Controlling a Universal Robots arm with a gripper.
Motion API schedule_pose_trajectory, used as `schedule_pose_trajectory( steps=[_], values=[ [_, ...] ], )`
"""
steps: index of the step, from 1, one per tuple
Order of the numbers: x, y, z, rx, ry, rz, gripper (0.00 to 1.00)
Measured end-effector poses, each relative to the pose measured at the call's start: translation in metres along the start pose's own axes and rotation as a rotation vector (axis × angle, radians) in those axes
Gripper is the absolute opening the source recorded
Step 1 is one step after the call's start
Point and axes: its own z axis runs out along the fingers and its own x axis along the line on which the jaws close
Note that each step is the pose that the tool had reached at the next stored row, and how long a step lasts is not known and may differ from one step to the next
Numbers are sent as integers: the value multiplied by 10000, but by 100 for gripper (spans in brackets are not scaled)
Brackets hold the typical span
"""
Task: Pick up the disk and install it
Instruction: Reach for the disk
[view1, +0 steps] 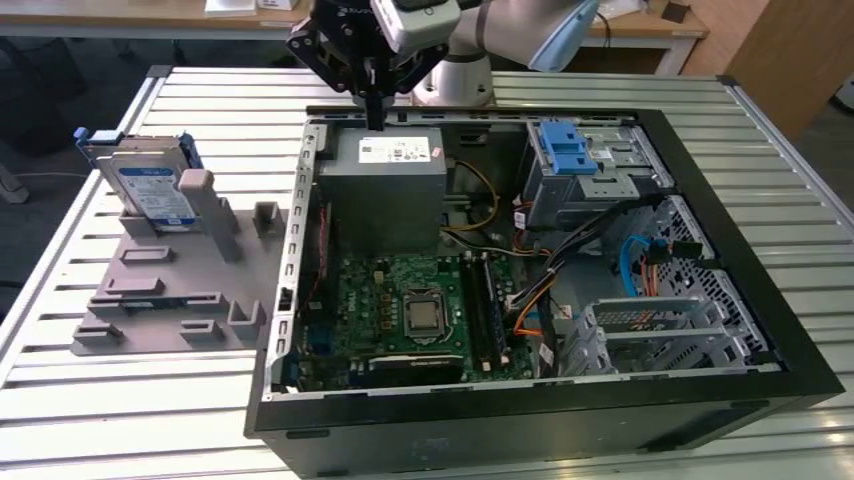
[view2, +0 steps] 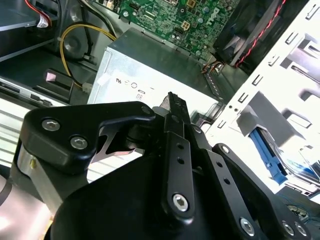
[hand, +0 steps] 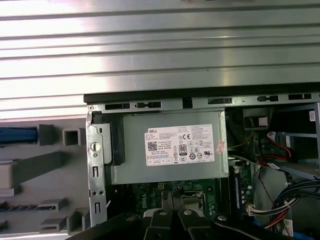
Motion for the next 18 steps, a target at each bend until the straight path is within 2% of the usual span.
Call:
schedule_pose_trajectory(
  steps=[18],
  values=[
    [131, -9, 2, 0, 0, 0, 11]
  ],
)
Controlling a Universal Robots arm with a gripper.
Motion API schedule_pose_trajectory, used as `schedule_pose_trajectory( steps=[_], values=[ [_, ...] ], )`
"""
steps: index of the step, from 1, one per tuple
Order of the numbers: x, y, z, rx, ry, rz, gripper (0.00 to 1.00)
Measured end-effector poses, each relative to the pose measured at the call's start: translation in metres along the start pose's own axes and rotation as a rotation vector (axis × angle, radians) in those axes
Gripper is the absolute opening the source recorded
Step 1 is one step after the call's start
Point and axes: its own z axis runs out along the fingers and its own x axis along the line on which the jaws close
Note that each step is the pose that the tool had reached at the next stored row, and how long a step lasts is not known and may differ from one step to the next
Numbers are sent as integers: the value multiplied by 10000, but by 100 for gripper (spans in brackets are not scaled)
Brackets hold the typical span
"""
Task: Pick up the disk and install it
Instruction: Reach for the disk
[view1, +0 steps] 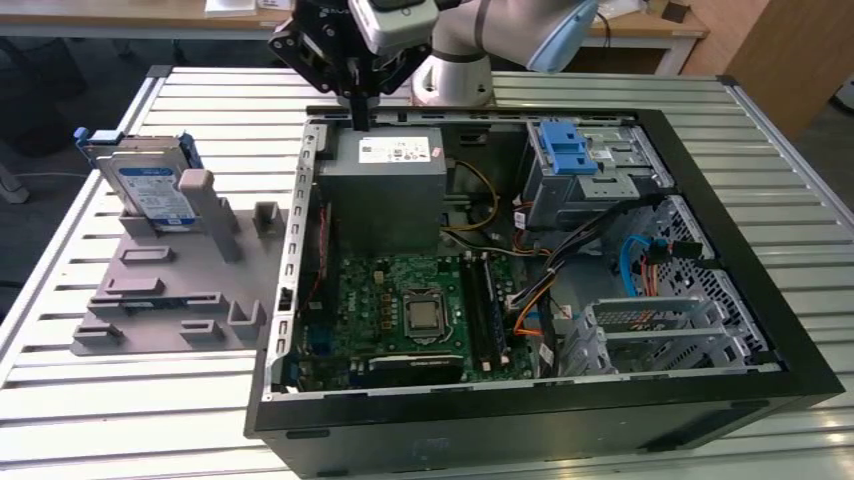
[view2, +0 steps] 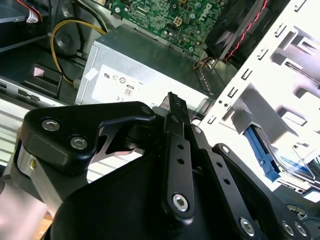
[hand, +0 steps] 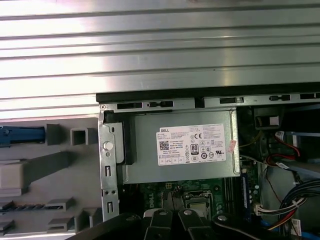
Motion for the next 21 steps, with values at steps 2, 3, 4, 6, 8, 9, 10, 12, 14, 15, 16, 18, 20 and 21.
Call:
schedule_pose_trajectory(
  steps=[2, 3, 4, 6, 8, 9, 10, 12, 14, 15, 16, 18, 20, 21],
  values=[
    [12, -1, 0, 0, 0, 0, 11],
    [18, -2, 1, 0, 0, 0, 11],
    [25, -2, 1, 0, 0, 0, 11],
    [38, -3, 1, 1, 0, 0, 11],
    [53, -4, 2, 0, 1, 0, 11],
    [61, -5, 2, 0, 1, 0, 11],
    [68, -5, 3, 0, 0, 0, 11],
    [81, -7, 3, 0, 1, -1, 11],
    [94, -7, 4, 0, 0, 0, 11],
    [100, -8, 4, 0, 0, 0, 11],
    [105, -8, 4, 1, 1, 0, 11],
    [117, -9, 5, 0, 0, -1, 11],
    [128, -10, 6, 0, 1, -1, 11],
    [133, -11, 6, 0, 0, -1, 11]
  ],
)
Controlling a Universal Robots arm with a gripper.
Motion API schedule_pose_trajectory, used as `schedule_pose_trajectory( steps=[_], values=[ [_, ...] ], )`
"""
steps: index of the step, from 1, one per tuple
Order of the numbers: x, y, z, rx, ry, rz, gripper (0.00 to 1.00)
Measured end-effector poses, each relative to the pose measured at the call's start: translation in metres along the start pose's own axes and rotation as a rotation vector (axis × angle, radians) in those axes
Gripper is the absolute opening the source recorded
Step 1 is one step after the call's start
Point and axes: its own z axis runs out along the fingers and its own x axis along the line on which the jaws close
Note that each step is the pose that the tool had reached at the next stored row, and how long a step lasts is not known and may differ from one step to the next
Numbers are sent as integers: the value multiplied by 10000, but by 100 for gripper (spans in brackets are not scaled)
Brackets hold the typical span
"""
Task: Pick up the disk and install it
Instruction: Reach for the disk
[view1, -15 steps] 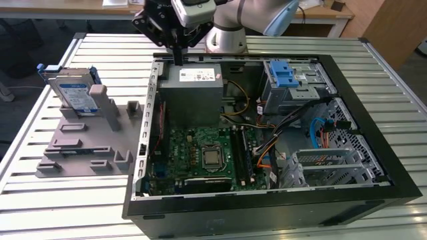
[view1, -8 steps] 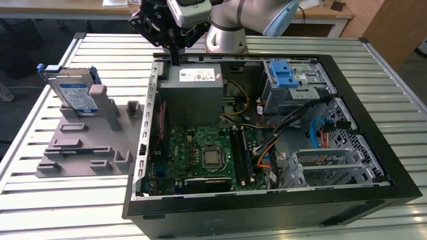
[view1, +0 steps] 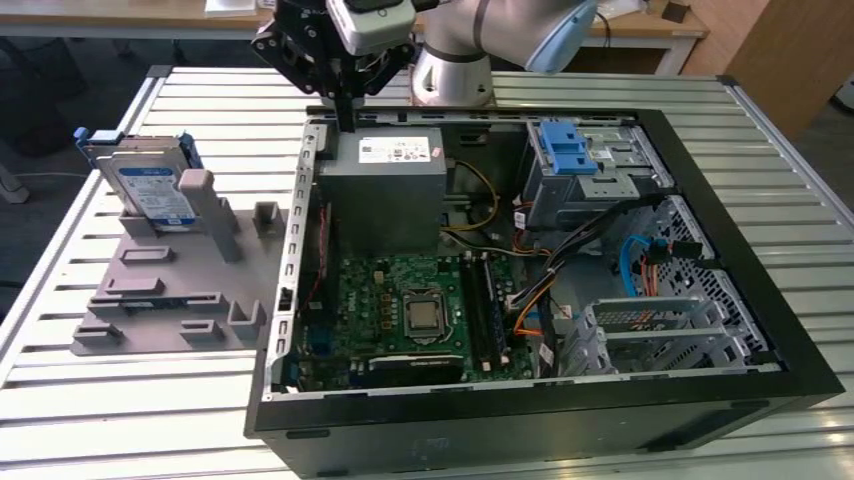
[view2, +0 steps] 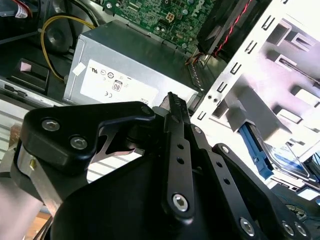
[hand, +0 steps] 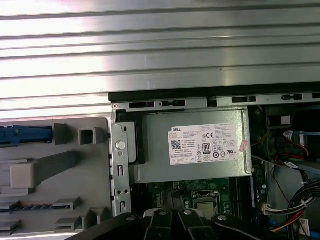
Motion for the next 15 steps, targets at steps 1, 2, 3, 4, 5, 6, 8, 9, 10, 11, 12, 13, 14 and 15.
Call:
schedule_pose_trajectory(
  steps=[1, 2, 3, 4, 5, 6, 8, 9, 10, 11, 12, 13, 14, 15],
  values=[
    [5, 0, 0, 0, 0, 0, 11],
    [10, -1, 1, 0, 0, 1, 11],
    [15, -1, 1, 0, 0, 1, 11],
    [21, -2, 2, 0, 0, 1, 11],
    [27, -2, 2, 0, 0, 1, 11],
    [31, -2, 2, 0, 0, 1, 11],
    [42, -3, 3, 0, 0, 1, 11],
    [48, -4, 4, 0, 0, 0, 11],
    [53, -4, 4, 0, 0, 0, 11],
    [59, -5, 5, 0, 0, 1, 11],
    [65, -5, 5, 0, 0, 1, 11],
    [72, -6, 5, 0, 0, 0, 11],
    [78, -6, 5, 1, 1, 0, 11],
    [85, -7, 5, 1, 1, 1, 11]
  ],
)
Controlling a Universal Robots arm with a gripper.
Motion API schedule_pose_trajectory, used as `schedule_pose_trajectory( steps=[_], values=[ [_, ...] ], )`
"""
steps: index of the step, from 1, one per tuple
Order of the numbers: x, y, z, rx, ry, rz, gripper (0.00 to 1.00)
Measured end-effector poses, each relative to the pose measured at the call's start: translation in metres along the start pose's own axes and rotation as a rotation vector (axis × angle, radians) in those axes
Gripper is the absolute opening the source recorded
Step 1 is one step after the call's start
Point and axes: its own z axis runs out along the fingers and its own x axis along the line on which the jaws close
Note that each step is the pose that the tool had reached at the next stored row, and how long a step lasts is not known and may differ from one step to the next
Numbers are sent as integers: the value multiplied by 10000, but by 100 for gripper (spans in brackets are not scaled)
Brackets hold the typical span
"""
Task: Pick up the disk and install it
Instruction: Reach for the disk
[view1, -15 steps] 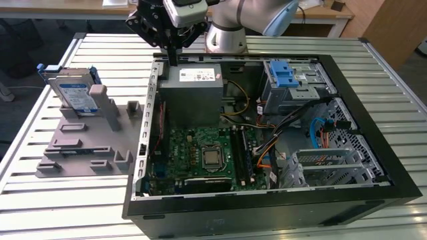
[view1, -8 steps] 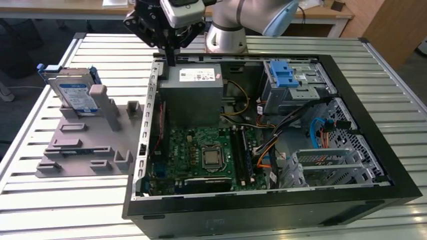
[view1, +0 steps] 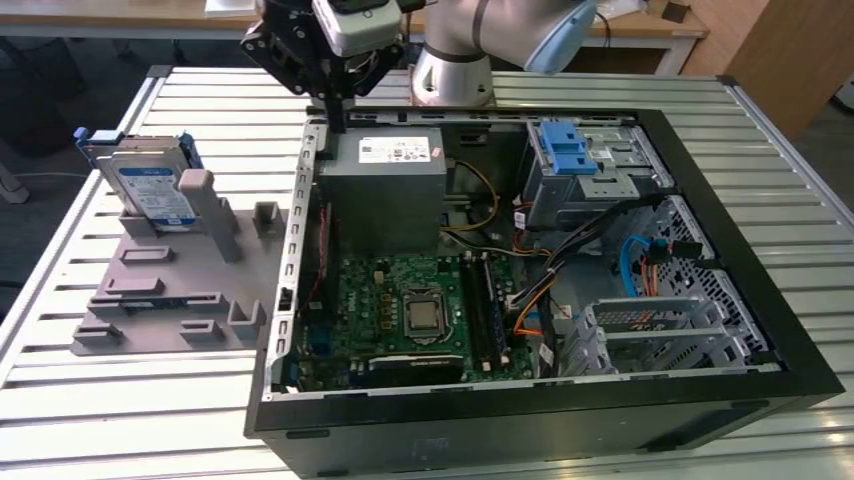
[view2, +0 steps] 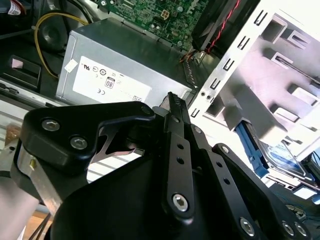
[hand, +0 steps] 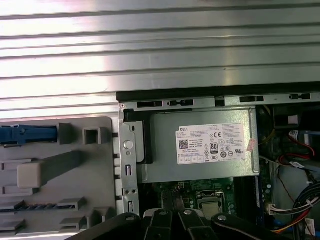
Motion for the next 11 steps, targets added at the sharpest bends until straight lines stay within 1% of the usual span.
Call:
schedule_pose_trajectory(
  steps=[11],
  values=[
    [110, -8, 1, -1, 0, 0, 11]
  ],
)
